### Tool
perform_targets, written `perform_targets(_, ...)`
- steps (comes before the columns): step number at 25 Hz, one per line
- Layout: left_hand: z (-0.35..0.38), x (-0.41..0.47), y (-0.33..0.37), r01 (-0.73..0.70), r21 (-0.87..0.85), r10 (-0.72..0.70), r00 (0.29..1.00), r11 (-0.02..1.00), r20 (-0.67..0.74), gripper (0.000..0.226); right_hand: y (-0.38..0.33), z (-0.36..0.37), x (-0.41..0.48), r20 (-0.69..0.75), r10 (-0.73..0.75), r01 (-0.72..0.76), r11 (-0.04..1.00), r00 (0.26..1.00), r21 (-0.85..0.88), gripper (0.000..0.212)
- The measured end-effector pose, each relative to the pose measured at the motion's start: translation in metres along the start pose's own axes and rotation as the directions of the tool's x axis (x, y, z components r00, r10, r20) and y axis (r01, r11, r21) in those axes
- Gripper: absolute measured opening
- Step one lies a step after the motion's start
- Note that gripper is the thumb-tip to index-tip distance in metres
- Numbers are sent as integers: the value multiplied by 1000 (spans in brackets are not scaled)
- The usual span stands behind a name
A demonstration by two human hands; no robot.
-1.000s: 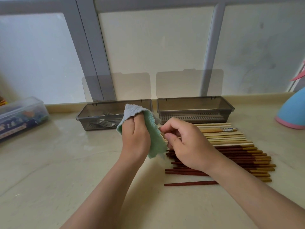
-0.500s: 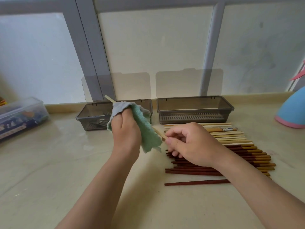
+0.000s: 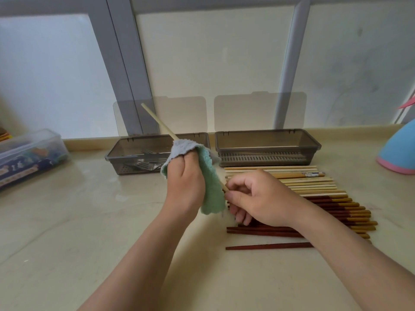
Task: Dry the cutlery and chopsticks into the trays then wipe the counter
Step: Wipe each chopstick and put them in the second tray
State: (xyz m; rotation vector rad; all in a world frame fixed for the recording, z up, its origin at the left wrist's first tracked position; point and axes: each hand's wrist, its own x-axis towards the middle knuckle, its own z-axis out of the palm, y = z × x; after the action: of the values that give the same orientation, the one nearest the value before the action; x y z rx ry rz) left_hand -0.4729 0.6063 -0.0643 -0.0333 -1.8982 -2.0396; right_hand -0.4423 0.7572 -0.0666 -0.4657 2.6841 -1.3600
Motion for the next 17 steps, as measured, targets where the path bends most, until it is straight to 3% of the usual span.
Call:
perform_targets(6,8,-17,-7,-60,131,26,968,989,252,45,-4,4,3,-109,-69,73,997,992,37,27)
perform_targets(10,0,-6,-8,-124,186,58,943,975,327,41,0,-9,1,-115,-23,34,995,993,95,23)
perform_targets(13,-8,-4,-2,-128,218,-15,833,967,553,41,10,-20,8,-307,60,40,950,950,310,16)
perform_targets(15,-7,-11,1,-134,310,-102,763,941,638,41,14,-19,13,-287,132,27,871,949,491,16)
perform_targets(17,-5,-15,0,-164,353,-135,716,921,685,43,17,-13,15,-211,143,-1,829,967,559,17)
